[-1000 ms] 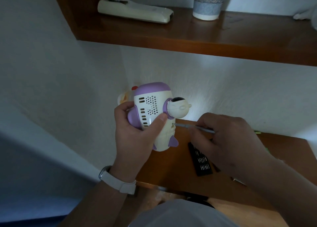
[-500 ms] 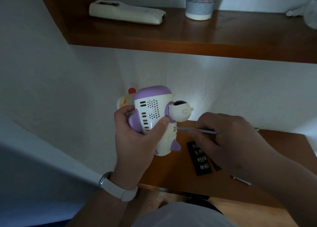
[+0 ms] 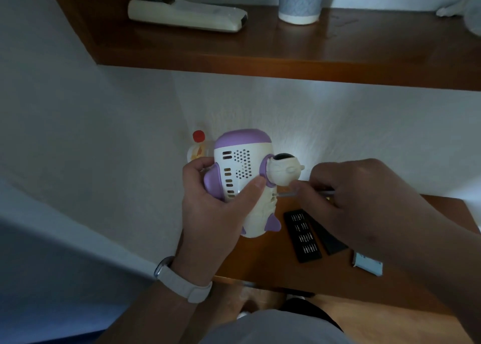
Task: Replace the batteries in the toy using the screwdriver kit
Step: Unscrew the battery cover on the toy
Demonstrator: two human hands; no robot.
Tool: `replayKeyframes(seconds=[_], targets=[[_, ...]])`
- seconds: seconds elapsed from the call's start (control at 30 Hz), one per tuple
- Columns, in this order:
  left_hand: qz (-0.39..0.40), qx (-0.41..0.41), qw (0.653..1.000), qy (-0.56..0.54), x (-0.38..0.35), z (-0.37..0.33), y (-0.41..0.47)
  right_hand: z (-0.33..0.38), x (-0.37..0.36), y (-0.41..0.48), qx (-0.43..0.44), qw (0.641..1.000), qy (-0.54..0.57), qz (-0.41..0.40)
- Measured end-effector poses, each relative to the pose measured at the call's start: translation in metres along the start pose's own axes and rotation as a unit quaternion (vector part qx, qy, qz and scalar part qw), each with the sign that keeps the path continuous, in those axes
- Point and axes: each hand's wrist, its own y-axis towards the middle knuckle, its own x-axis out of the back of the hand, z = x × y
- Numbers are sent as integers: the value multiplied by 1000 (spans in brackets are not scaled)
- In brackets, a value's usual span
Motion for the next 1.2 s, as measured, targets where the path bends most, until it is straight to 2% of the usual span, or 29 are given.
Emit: replayKeyframes(seconds=[0.23,0.6,0.8,1.07,1.2], targets=[[-5,11,1000,-4,0,-1,-4,1,0,-6,20,1000,16,6],[-12,28,999,-22,-2,-7,-14,3,1,-20,19,998,46,-31],[-15,28,999,-23,-5,-9,-18,-7,-1,-28,15,1000,-12,-1],[-20,35,999,-27,-31,-18,-25,-27,16,-35,-3,999,44,5],[-23,41,998,-28,-52,-29,-28,-41,35,-37,0,999,38,14]])
